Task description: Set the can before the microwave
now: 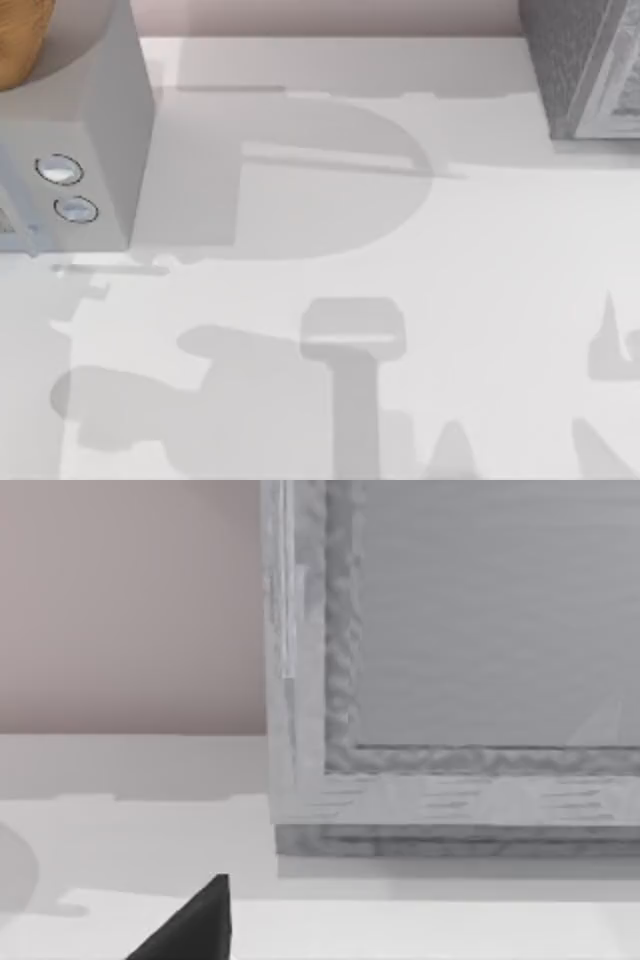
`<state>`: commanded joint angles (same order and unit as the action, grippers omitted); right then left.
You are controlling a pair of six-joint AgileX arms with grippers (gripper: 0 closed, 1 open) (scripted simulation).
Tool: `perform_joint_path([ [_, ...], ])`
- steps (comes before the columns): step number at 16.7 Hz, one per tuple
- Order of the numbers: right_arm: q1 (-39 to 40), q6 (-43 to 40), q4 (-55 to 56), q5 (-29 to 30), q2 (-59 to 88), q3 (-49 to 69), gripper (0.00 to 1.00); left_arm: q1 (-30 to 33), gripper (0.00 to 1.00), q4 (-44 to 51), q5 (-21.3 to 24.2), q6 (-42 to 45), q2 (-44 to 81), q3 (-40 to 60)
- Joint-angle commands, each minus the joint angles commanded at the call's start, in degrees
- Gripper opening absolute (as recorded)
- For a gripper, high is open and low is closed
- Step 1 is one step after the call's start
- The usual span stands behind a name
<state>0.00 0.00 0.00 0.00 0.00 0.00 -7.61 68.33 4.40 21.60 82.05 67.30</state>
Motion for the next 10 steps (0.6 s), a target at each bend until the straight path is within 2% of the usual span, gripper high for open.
perform_joint_path([
  [3, 0.0, 0.0, 0.0, 0.0, 0.0, 0.0, 1.00, -10.7, 0.00, -5.0, -1.0, 2.7, -2.9, -8.4],
  [5, 0.0, 0.0, 0.0, 0.0, 0.0, 0.0, 1.00, -15.2, 0.00, -7.6, -1.5, 3.8, -3.6, -12.3],
  [10, 0.0, 0.0, 0.0, 0.0, 0.0, 0.0, 1.00, -17.4, 0.00, -9.0, -1.9, 4.3, -3.7, -14.4],
])
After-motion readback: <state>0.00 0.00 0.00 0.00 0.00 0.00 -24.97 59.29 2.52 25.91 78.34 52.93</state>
